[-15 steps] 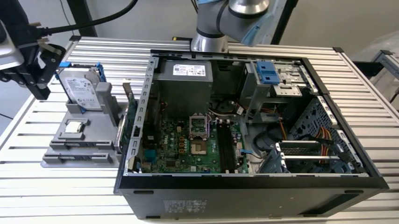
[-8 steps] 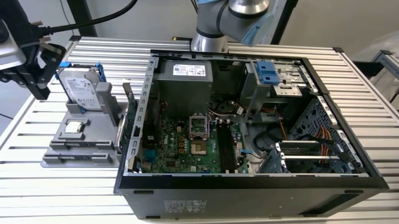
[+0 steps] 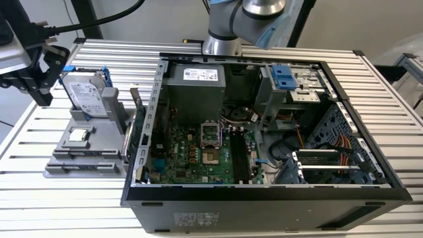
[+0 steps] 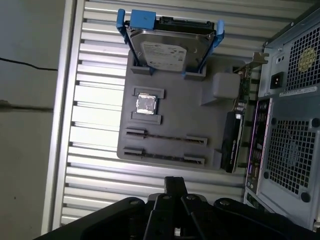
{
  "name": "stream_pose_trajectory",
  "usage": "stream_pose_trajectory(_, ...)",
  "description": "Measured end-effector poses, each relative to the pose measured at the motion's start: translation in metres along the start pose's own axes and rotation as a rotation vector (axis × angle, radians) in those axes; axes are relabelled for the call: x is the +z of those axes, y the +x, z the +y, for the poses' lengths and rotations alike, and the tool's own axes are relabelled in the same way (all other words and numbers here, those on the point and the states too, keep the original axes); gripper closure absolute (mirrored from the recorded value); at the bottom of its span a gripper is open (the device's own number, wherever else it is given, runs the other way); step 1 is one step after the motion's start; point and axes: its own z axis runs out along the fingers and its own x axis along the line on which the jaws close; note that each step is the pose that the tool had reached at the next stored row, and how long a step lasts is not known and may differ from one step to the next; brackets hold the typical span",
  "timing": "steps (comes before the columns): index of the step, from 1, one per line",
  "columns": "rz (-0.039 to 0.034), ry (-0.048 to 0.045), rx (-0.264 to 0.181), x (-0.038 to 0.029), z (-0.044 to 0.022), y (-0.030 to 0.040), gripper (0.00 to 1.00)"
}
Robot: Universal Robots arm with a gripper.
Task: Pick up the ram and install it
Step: 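Pick up the ram and move it above insertion slot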
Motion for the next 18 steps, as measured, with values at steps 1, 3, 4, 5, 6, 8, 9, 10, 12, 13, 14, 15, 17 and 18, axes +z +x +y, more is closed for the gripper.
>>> stream_pose_trajectory(1, 0.0003, 0.0002, -0.005, 0.0000, 0.0000, 0.0000, 1.00)
stream_pose_trajectory(3, 0.0008, 0.0004, -0.017, 0.0000, 0.0000, 0.0000, 1.00)
stream_pose_trajectory(4, 0.0012, 0.0006, -0.023, 0.0000, 0.0000, 0.0000, 1.00)
stream_pose_trajectory(5, 0.0014, 0.0007, -0.030, 0.0000, 0.0000, 0.0000, 1.00)
stream_pose_trajectory(6, 0.0017, 0.0008, -0.037, 0.0000, 0.0000, 0.0000, 1.00)
stream_pose_trajectory(8, 0.0023, 0.0011, -0.051, 0.0000, 0.0000, 0.0000, 1.00)
stream_pose_trajectory(9, 0.0026, 0.0013, -0.058, 0.0000, 0.0000, 0.0000, 1.00)
stream_pose_trajectory(10, 0.0029, 0.0014, -0.065, 0.0000, 0.0000, 0.0000, 1.00)
stream_pose_trajectory(12, 0.0036, 0.0018, -0.079, 0.0000, 0.0000, 0.0000, 1.00)
stream_pose_trajectory(13, 0.0039, 0.0019, -0.086, 0.0000, 0.0000, 0.0000, 1.00)
stream_pose_trajectory(14, 0.0042, 0.0020, -0.093, 0.0000, 0.0000, 0.0000, 1.00)
stream_pose_trajectory(15, 0.0045, 0.0022, -0.100, 0.0000, 0.0000, 0.0000, 1.00)
stream_pose_trajectory(17, 0.0051, 0.0025, -0.114, 0.0000, 0.0000, 0.0000, 1.00)
stream_pose_trajectory(18, 0.0055, 0.0027, -0.121, 0.0000, 0.0000, 0.0000, 1.00)
